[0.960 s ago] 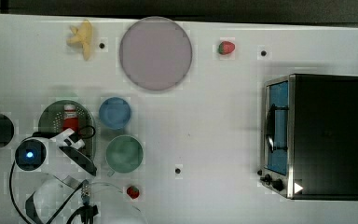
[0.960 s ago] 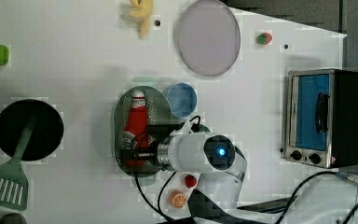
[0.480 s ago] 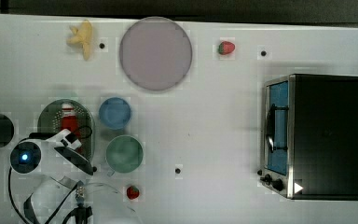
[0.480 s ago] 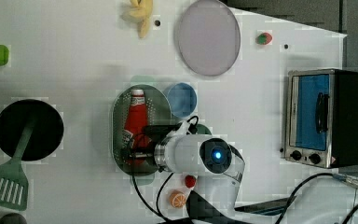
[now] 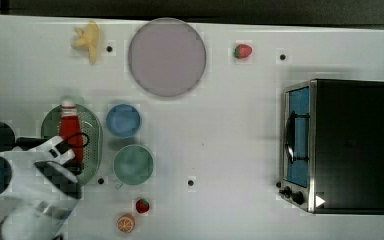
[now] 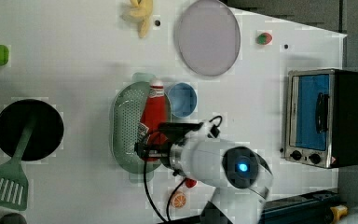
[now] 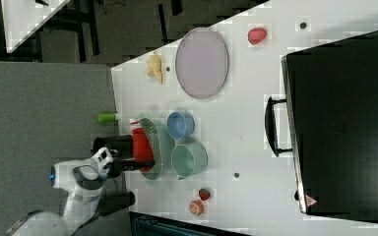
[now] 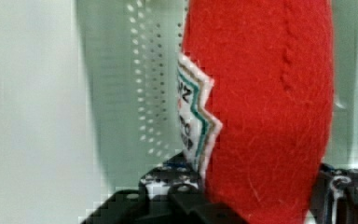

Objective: Pick ketchup from strainer and place it on the table

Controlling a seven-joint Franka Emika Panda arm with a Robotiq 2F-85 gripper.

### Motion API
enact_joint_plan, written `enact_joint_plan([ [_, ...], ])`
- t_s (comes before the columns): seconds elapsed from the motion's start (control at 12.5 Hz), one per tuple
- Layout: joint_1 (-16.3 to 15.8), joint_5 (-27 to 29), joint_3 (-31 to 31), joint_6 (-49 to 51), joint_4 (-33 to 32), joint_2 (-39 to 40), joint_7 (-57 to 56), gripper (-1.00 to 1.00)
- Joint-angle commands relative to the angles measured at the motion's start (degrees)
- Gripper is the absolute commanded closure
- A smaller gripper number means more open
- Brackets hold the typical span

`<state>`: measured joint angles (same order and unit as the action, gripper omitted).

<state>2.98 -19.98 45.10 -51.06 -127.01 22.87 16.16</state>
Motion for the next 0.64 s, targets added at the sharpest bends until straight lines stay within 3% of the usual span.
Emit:
enact_joint_plan([
  [0.08, 1.0, 9.3, 2.3, 5.3, 4.3, -6.8, 2.1, -0.19],
  [0.24, 2.0, 14.6, 1.9, 9.7, 7.2, -9.8, 2.0, -0.19],
  [0.64, 5.5, 15.0, -2.4, 25.3, 18.2, -11.5, -6.4, -0.19],
])
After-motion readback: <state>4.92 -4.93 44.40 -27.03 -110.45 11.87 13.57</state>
